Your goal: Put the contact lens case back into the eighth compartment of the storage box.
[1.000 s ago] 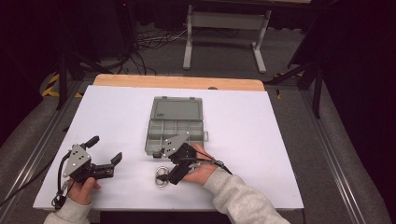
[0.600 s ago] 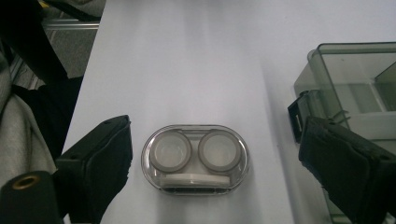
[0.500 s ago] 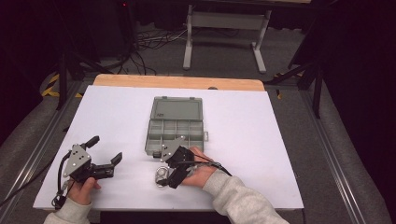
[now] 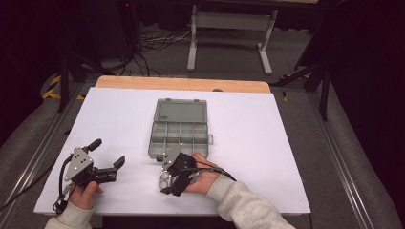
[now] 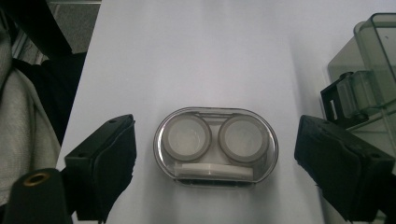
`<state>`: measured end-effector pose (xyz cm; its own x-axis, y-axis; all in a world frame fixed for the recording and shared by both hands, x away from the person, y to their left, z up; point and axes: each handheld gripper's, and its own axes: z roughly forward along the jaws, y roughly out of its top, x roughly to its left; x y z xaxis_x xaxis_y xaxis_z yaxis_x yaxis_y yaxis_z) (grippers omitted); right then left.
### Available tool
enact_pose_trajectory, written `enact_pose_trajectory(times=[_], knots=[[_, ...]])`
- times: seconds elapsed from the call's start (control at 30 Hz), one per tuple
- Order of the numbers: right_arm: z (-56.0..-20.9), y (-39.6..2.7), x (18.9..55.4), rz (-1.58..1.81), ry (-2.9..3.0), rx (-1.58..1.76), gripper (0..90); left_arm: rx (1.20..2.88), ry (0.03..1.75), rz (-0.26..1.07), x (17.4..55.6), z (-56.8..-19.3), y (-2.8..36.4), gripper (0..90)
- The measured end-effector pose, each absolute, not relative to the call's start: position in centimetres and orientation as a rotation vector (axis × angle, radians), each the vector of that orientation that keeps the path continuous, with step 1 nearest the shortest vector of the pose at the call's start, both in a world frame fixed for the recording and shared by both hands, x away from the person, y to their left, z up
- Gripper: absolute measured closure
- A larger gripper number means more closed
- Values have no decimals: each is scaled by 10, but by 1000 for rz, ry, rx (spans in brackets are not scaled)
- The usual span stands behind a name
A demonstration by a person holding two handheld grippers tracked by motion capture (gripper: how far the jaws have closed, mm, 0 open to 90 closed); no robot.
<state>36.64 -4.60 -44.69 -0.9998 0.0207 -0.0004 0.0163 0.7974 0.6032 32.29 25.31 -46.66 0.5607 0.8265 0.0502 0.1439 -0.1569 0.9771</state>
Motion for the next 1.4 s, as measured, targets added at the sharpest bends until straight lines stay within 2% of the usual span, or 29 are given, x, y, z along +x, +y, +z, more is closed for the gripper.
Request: enact_pose_trajectory(times=[0.37, 0.77, 1.4], knots=[[-451, -44, 366, 955, 3006, 25, 172, 1644, 830, 739, 323, -467, 253, 12], [-456, -41, 364, 872, 2994, 0, 261, 1645, 829, 739, 323, -467, 253, 12], [-456, -41, 365, 877, 2998, -11, 264, 1645, 829, 738, 323, -467, 253, 12]])
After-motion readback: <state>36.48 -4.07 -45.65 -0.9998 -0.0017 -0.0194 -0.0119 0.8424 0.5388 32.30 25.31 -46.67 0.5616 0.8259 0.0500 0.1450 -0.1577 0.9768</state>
